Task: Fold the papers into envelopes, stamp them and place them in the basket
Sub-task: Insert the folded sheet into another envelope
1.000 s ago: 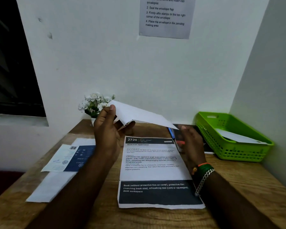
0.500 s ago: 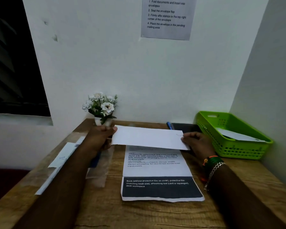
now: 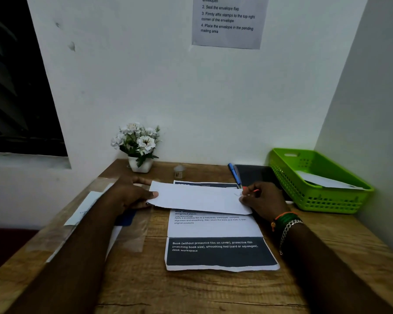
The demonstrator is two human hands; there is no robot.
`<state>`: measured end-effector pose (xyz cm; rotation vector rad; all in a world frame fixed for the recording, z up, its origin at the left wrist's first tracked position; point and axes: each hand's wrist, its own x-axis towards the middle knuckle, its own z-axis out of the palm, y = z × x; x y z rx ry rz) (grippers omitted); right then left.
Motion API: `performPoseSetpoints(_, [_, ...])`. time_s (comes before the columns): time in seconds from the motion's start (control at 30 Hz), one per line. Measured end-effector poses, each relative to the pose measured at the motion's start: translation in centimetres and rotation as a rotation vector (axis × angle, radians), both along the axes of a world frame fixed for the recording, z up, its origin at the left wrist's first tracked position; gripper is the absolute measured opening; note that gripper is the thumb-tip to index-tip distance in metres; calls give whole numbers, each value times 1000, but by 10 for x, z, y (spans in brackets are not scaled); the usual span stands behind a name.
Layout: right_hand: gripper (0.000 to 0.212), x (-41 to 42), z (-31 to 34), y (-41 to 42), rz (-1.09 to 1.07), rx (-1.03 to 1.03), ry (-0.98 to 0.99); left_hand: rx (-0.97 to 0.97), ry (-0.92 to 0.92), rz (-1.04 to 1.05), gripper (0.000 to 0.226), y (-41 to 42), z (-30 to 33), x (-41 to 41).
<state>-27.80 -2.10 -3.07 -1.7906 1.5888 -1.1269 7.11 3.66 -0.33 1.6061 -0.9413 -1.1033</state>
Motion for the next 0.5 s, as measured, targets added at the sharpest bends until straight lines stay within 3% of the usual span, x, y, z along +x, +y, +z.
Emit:
performPoseSetpoints(0.27, [13, 1, 1, 4, -32, -42, 144, -35, -111, 13, 41, 6, 3, -3])
performPoseSetpoints(0.5, [10, 5, 4, 9, -15, -81, 311, -96, -603, 41, 38, 1, -1, -2])
